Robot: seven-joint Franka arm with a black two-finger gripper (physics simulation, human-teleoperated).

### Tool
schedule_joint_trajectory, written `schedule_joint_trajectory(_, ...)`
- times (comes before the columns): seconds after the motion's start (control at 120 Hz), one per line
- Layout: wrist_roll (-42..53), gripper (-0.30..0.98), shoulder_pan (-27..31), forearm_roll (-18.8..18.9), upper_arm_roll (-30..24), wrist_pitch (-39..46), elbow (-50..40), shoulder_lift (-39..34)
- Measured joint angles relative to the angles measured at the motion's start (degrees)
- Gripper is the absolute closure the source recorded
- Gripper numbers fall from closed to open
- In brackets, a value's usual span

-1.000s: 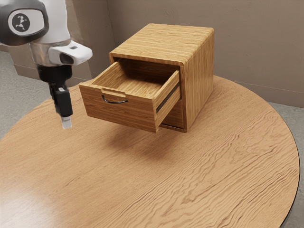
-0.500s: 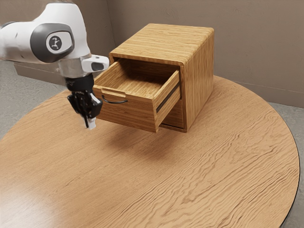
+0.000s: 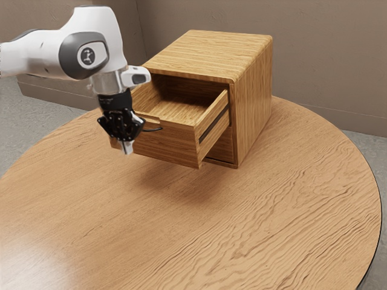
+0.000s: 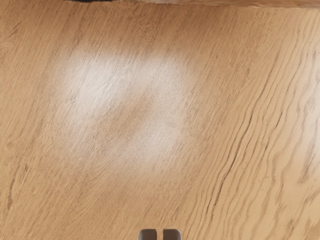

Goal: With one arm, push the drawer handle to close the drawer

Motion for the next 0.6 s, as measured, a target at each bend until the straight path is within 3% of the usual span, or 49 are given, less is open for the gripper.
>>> schedule_joint_trajectory(0.6, -4.56, 0.79, -0.13, 2.51, -0.02, 1.37, 8.05, 8.53)
